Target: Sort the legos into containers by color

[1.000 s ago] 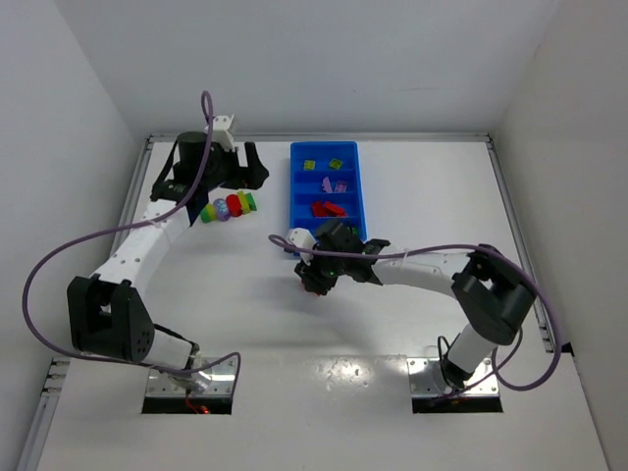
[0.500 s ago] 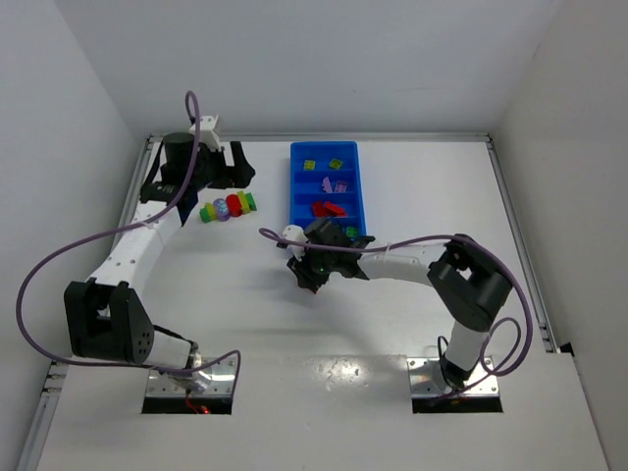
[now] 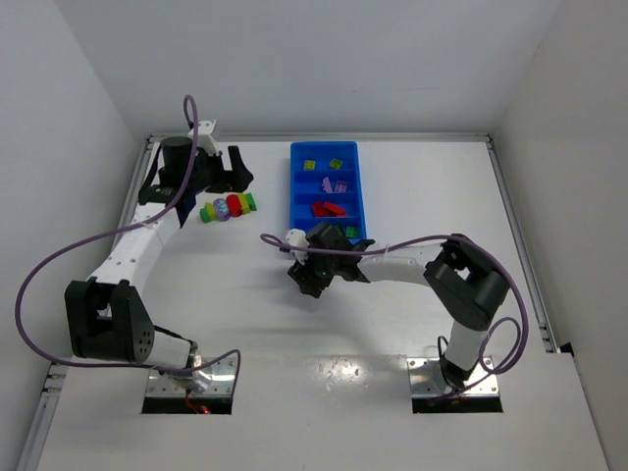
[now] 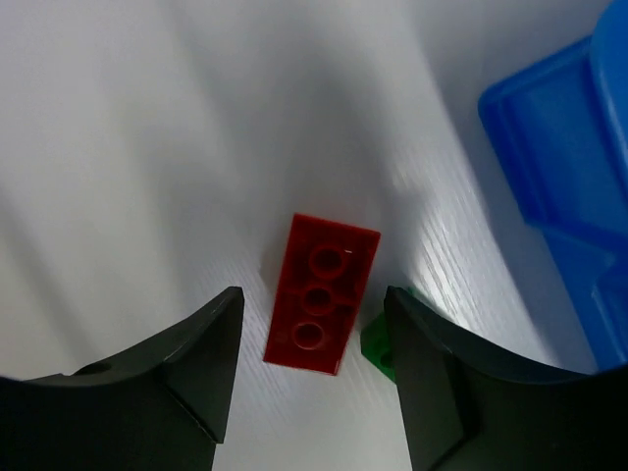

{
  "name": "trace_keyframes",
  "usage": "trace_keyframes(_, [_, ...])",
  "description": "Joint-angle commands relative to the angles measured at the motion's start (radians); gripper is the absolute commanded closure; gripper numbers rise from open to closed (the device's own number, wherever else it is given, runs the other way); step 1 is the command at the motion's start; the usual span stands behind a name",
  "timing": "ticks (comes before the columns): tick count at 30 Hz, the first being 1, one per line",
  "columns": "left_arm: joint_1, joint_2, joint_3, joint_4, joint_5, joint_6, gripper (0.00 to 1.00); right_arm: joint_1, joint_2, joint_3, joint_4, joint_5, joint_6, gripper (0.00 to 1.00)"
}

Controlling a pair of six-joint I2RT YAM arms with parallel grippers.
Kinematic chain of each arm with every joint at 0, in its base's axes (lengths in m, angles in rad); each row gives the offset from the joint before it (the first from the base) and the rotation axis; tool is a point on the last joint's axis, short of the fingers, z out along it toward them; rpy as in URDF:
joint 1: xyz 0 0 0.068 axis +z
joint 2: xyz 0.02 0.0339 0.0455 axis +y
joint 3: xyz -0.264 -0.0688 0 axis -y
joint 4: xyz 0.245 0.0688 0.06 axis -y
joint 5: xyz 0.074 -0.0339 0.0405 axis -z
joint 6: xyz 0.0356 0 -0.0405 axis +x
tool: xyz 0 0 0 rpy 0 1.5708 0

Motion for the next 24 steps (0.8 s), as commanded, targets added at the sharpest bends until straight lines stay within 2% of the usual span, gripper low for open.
trace_keyframes(1, [0.011,-0.009,-0.009,0.037,0.021,0.007,0.07,-0.003,-0.009,-0.009,-0.006,0.06,-0.005,0.4])
trace_keyframes(6, [0.011,-0.009,-0.018,0.037,0.03,0.007,0.07,-0.003,-0.02,-0.009,-0.006,0.072,-0.014,0.4])
trace_keyframes(15, [0.011,0.0,-0.028,0.046,0.03,-0.004,0.07,0.007,0.0,-0.028,0.012,0.042,-0.036,0.5])
trace_keyframes(18, [0.011,0.0,-0.029,0.046,0.03,-0.013,0.07,0.016,0.009,-0.028,0.012,0.03,-0.068,0.6])
trace_keyframes(19, [0.011,0.0,-0.029,0.046,0.03,-0.013,0.07,0.016,0.009,-0.028,0.012,0.03,-0.077,0.68])
trace_keyframes(22, [0.011,0.0,-0.029,0.046,0.03,-0.013,0.07,0.016,-0.012,-0.028,0.001,0.011,-0.114,0.85])
trace_keyframes(23, [0.011,0.0,-0.038,0.046,0.039,-0.013,0.07,0.016,-0.027,-0.028,-0.008,0.002,-0.141,0.94])
trace_keyframes(24, [0.011,0.0,-0.038,0.055,0.039,-0.013,0.07,0.016,-0.069,-0.038,-0.029,-0.021,-0.158,0.97])
